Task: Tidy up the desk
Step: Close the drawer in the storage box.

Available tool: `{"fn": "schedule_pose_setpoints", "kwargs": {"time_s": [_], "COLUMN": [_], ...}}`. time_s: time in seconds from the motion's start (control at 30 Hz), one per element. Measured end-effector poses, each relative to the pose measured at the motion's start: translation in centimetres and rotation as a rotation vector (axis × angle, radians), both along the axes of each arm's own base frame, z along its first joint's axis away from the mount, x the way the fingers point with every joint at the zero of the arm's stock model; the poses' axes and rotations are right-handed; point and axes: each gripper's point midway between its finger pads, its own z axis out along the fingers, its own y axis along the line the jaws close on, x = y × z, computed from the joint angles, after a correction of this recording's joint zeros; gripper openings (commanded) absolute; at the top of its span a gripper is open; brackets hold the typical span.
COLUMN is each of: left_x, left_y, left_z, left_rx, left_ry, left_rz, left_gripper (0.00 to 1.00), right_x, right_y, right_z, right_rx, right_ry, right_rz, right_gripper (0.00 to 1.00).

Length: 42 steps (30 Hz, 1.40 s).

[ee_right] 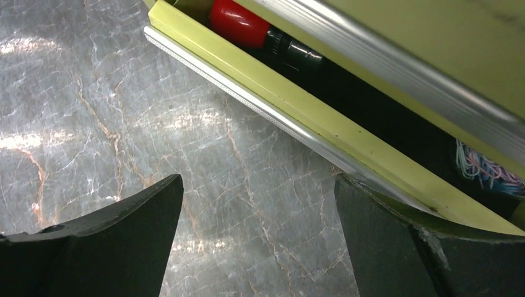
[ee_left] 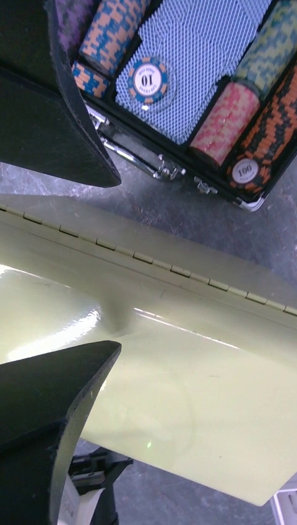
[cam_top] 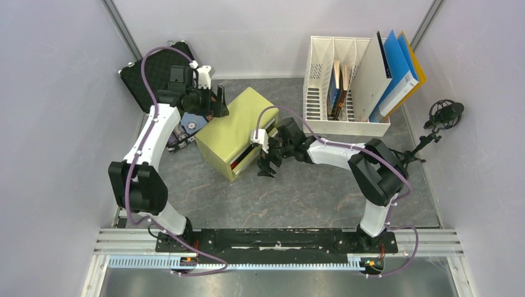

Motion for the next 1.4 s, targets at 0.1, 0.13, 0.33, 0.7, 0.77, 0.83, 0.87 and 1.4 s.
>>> {"fn": "schedule_pose_setpoints", "kwargs": {"time_s": [0.1, 0.13, 0.33, 0.7, 0.77, 0.83, 0.87, 1.4], "left_x": [-0.2, -0.3, -0.6, -0.7, -0.8, -0.8, -0.8, -0.8], "left_y": [-0.5, -0.6, -1.0, -1.2, -1.3, -1.3, -1.3, -1.5], "left_z": [-0.5, -0.6, -0.6, -1.2, -1.5, -1.6, -1.6, -1.7], "left_rx": [-0.016, -0.022, -0.038, -0.049, -0.049, -0.052, -0.053, -0.057], "left_ry": [0.02, 0.024, 0.034, 0.056, 0.07, 0.072, 0.072, 0.075], "left_rz": [-0.019, -0.025, -0.041, -0.053, -0.054, -0.057, -0.057, -0.068], "left_gripper": [1.0, 1.0, 1.0, 1.0, 1.0, 1.0, 1.0, 1.0], "right_x": [0.2, 0.2, -0.1, 0.5, 0.3, 0.2, 0.0, -2.1], "right_y": [0.5, 0.7, 1.5, 2.4, 2.5, 2.8, 2.9, 5.0], "right_z": [0.0, 0.0, -0.1, -1.6, -1.5, -1.2, -1.1, 2.0], "right_rx": [0.016, 0.023, 0.032, 0.025, 0.032, 0.05, 0.061, 0.283], "right_ry": [0.002, 0.0, 0.014, 0.017, 0.033, 0.064, 0.086, 0.342], "right_rz": [-0.007, -0.009, -0.016, -0.038, -0.045, -0.058, -0.066, -0.112], "right_gripper": [0.98, 0.98, 0.98, 0.98, 0.98, 0.98, 0.98, 0.98]}}
